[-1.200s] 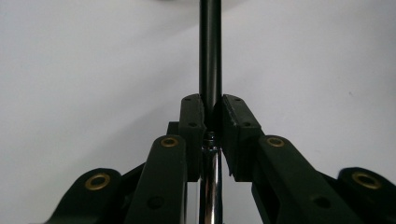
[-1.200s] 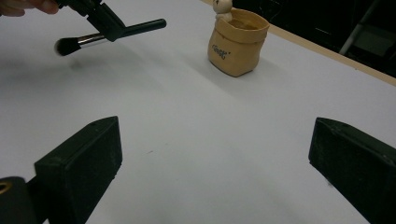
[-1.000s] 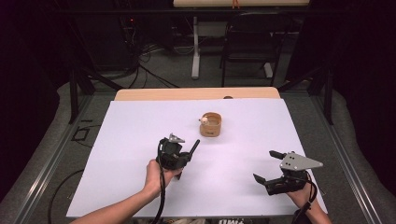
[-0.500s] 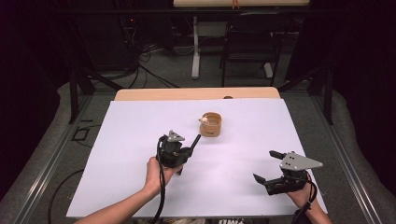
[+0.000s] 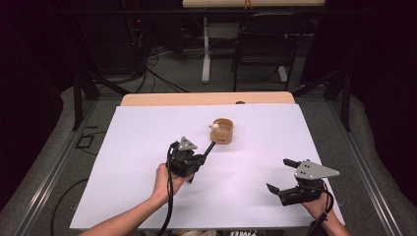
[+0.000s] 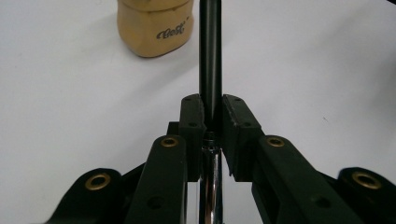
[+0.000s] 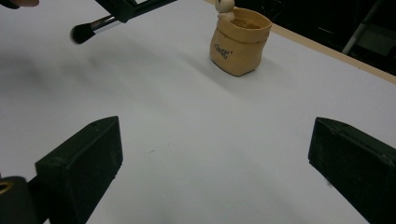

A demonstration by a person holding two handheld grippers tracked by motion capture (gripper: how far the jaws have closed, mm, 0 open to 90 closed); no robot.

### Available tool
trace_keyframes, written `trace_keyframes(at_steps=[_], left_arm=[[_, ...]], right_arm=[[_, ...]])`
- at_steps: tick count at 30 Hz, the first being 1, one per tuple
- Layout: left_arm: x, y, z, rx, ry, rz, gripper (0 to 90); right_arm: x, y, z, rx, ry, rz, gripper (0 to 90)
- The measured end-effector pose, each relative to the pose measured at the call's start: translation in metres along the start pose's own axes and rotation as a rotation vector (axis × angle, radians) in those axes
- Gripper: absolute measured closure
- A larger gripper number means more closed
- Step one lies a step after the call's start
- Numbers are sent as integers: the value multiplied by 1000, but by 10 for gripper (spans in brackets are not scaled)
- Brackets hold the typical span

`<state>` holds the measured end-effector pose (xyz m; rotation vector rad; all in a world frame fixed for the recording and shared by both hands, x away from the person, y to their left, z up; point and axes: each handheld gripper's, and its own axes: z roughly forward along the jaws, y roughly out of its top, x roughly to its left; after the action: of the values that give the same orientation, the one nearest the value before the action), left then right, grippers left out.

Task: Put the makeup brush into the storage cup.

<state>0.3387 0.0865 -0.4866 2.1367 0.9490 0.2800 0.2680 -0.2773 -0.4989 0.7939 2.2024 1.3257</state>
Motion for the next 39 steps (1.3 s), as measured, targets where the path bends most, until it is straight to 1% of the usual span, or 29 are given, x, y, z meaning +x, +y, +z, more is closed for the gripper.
trace_keyframes(at_steps=[1, 3, 5, 6, 7, 8, 10, 11, 12, 17, 19, 25, 26, 30, 31, 32, 34, 35, 37, 39], left_arm=[[-1, 0, 0, -2, -12, 9, 794], [-3, 1, 0, 5, -22, 39, 794], [-4, 2, -1, 13, -40, 57, 794], [-4, 2, 0, 9, -46, 64, 794], [-4, 2, -1, 15, -60, 68, 794], [-4, 2, -1, 14, -59, 76, 794], [-2, 2, -1, 18, -82, 89, 794], [-2, 2, -1, 17, -82, 95, 794], [-1, 3, -1, 21, -95, 101, 794], [1, 2, -4, 25, -107, 131, 794], [4, 2, -5, 29, -120, 142, 794], [8, 1, -8, 33, -138, 161, 794], [9, 0, -9, 30, -144, 159, 794], [11, -3, -9, 31, -164, 170, 794], [12, -4, -10, 39, -170, 173, 794], [12, -6, -9, 36, -174, 172, 793], [14, -8, -9, 42, -179, 185, 794], [15, -9, -9, 47, -192, 186, 793], [15, -10, -9, 45, -191, 198, 794], [16, -11, -9, 49, -199, 200, 794]], right_arm=[[0, 0, 0, 0, 0, 0, 23], [0, 0, 0, 3, 3, 1, 23], [0, 0, 1, 5, 8, 2, 23], [0, 0, 1, 5, 11, 4, 23], [0, 0, 1, 5, 12, 4, 23], [0, 0, 1, 5, 15, 6, 23], [0, 1, 1, 6, 18, 8, 23], [0, 1, 2, 6, 21, 10, 23], [-1, 1, 2, 6, 24, 10, 22], [-1, 4, 4, 9, 42, 12, 20], [-1, 5, 6, 0, 58, 22, 19], [-2, 10, 12, 1, 89, 29, 10], [-2, 11, 13, 8, 94, 30, 8], [-2, 16, 19, 2, 124, 33, 6], [-2, 17, 21, -4, 131, 35, 6], [-1, 19, 23, -4, 138, 33, 5], [0, 22, 26, 5, 151, 24, 5], [0, 24, 28, 5, 157, 25, 4], [1, 27, 33, 9, 174, 14, 4], [2, 31, 38, 5, 188, 8, 3]])
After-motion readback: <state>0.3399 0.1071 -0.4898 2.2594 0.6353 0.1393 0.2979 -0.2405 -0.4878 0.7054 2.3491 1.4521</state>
